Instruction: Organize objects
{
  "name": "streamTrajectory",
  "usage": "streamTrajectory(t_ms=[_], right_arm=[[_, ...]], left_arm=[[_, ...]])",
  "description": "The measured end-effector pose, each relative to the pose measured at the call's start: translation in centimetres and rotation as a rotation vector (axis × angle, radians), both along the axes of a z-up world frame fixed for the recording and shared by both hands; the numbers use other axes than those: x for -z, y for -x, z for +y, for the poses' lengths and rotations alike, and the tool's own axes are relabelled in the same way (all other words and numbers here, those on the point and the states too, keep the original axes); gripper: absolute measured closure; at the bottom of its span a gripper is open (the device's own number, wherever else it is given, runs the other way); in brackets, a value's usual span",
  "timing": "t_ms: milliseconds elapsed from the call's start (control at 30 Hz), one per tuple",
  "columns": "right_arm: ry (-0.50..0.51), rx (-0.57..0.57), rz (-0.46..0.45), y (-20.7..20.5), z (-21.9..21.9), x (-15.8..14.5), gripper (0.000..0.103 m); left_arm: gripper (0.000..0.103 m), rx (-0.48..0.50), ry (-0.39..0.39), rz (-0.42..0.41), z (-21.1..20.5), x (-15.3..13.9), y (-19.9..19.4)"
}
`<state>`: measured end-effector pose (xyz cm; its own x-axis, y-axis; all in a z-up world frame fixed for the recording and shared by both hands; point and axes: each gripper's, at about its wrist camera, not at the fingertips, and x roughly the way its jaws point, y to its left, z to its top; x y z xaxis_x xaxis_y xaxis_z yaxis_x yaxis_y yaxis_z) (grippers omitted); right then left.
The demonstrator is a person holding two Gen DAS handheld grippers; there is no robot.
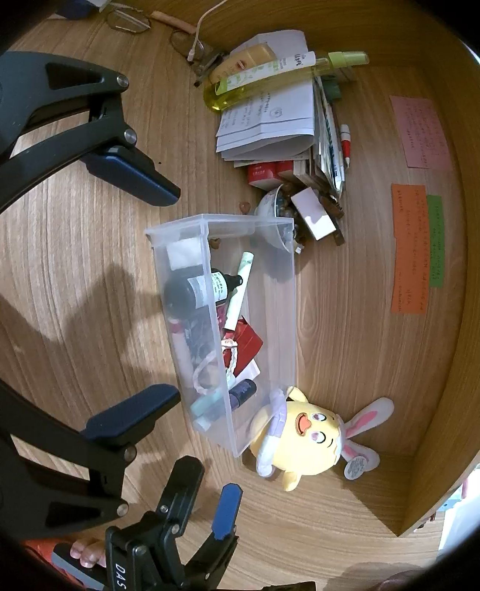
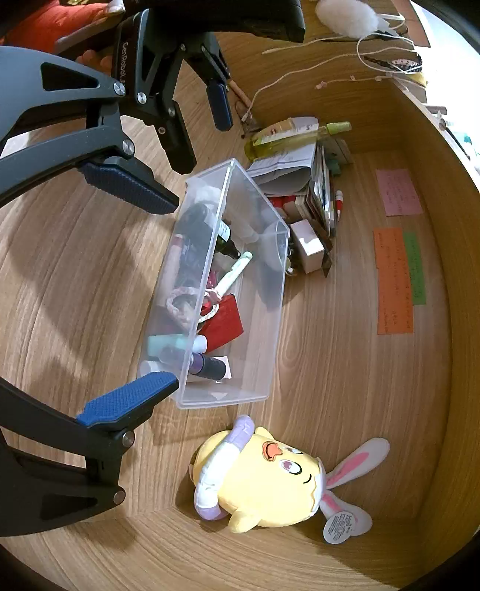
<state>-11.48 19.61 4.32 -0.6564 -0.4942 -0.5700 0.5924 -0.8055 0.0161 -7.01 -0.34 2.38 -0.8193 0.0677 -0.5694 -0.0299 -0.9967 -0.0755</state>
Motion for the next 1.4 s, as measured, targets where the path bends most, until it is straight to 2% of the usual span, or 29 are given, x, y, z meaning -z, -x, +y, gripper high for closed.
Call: streamTrajectory(t_ms=[1400], right_arm=[[0.003, 0.002, -0.002, -0.48, -0.02, 0.10, 0.017]], left_arm=[[0.004, 0.009, -0.002, 0.012, 0.32, -0.71, -0.70]])
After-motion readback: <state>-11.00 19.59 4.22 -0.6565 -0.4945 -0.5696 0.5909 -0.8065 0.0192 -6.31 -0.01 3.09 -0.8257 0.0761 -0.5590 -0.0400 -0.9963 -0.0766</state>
